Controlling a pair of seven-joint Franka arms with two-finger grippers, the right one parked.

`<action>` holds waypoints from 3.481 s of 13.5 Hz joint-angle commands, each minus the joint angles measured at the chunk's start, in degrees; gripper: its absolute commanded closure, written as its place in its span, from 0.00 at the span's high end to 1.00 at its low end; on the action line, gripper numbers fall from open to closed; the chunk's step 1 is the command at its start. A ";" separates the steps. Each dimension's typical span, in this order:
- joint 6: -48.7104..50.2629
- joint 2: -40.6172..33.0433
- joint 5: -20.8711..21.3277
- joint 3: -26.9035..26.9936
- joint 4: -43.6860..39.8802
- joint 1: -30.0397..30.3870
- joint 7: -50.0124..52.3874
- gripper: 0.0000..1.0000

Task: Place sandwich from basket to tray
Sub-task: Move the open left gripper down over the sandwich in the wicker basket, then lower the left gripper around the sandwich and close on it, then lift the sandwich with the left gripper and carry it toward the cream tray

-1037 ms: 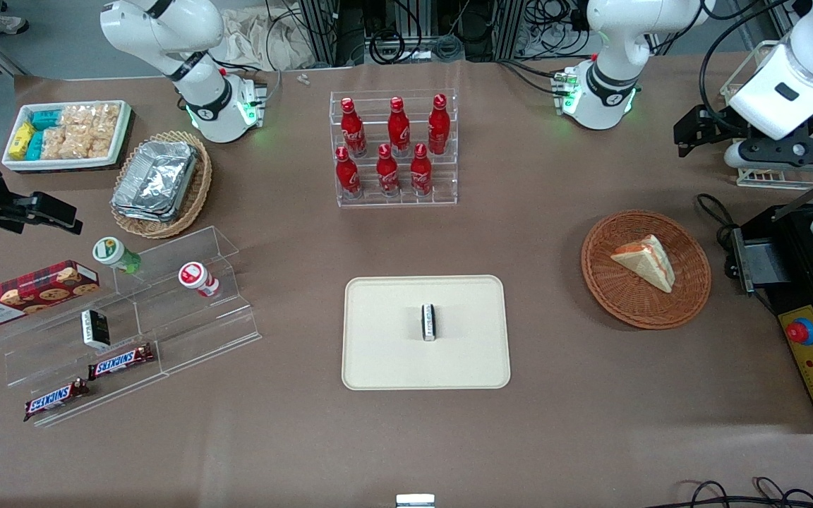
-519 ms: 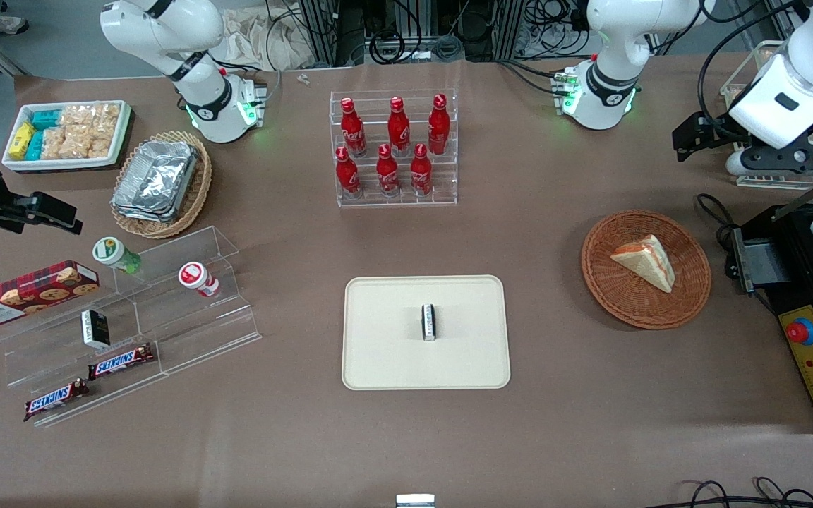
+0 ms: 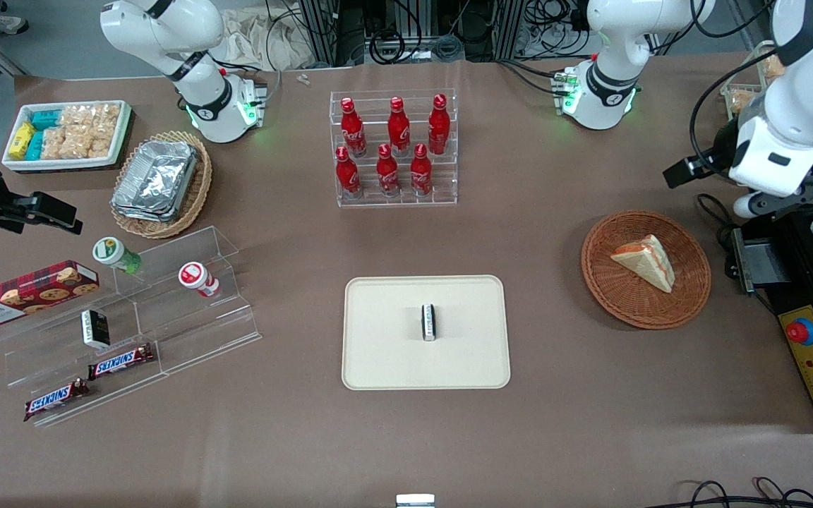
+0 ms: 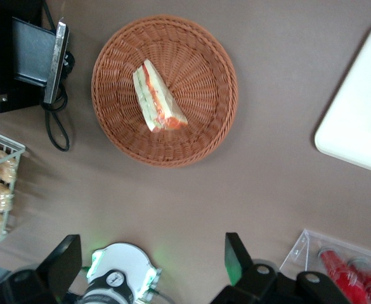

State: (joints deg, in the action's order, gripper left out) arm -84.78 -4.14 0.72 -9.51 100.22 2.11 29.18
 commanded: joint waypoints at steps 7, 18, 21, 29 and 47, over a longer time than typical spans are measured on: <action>-27.76 -6.24 -0.55 5.11 28.69 0.62 10.08 1.00; -57.75 4.73 -0.81 9.50 42.87 0.62 15.46 1.00; -60.84 7.64 -0.90 9.60 42.69 0.62 16.61 1.00; -61.11 8.00 -0.90 9.60 42.43 0.53 16.96 0.93; -30.46 3.42 -0.63 -0.40 19.78 -0.17 -3.74 0.00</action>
State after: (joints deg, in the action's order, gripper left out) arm -120.20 -2.59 -0.09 -6.05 126.55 2.17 31.20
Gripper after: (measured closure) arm 0.767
